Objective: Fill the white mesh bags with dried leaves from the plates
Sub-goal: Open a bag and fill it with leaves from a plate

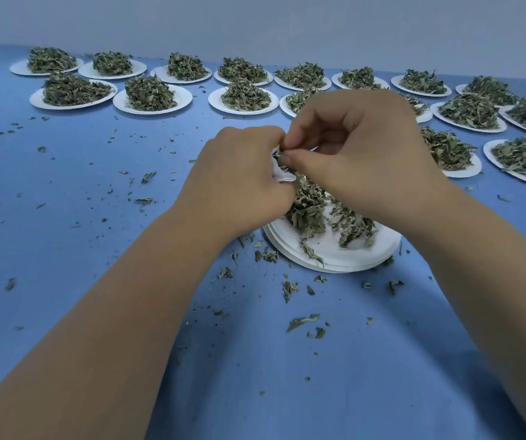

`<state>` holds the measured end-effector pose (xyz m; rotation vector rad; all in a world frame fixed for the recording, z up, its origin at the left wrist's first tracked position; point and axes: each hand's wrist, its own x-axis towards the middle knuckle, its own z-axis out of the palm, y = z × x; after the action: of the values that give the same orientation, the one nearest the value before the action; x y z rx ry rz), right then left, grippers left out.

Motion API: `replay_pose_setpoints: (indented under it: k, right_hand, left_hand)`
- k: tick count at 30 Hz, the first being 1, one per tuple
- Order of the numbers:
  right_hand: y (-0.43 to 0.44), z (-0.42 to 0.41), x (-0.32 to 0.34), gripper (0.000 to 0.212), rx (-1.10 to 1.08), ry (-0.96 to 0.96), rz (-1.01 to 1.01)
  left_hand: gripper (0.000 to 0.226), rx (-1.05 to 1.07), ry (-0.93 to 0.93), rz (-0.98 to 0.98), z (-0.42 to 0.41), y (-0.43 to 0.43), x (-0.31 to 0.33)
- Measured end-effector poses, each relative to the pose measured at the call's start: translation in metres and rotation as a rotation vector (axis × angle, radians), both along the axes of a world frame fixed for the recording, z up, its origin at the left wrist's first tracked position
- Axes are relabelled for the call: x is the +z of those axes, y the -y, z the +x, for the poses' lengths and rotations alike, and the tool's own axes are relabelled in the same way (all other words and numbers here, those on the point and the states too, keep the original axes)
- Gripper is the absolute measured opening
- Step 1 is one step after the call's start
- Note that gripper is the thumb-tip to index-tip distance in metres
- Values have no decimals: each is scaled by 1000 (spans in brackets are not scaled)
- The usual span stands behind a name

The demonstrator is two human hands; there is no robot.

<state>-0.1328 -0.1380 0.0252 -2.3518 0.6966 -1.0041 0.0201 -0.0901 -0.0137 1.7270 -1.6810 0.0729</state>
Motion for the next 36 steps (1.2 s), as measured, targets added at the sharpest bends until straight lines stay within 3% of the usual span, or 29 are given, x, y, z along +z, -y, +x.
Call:
replay_pose_setpoints:
  k: [5, 10, 14, 18, 22, 24, 26, 30, 36]
  right_hand:
    - [-3, 0, -2, 9, -8, -123, -108]
    - [-12, -11, 1, 31, 211, -314, 133]
    - [-7, -12, -3, 54, 145, -364, -60]
    - [0, -3, -9, 52, 54, -394, -272]
    - [5, 4, -15, 25, 33, -211, -242]
    - [7, 4, -14, 12, 5, -98, -178]
    - [7, 5, -10, 13, -30, -15, -103]
    - [3, 4, 0, 13, -10, 28, 33]
    - [1, 2, 6, 9, 59, -234, 81]
  left_hand:
    - [15, -28, -17, -8, 1, -3, 1]
    - [16, -3, -68, 35, 3, -1, 2]
    - [13, -24, -116, 2, 3, -1, 3]
    - [16, -172, -453, 97, 6, -6, 10]
    - [64, -409, -689, 257, 25, -14, 18]
    - [90, -450, -623, 302, 39, -19, 18]
    - [103, -393, -514, 364, 50, -21, 17]
    - [77, -249, -451, 363, 51, -16, 9]
    - [37, -189, -439, 169, 51, -14, 7]
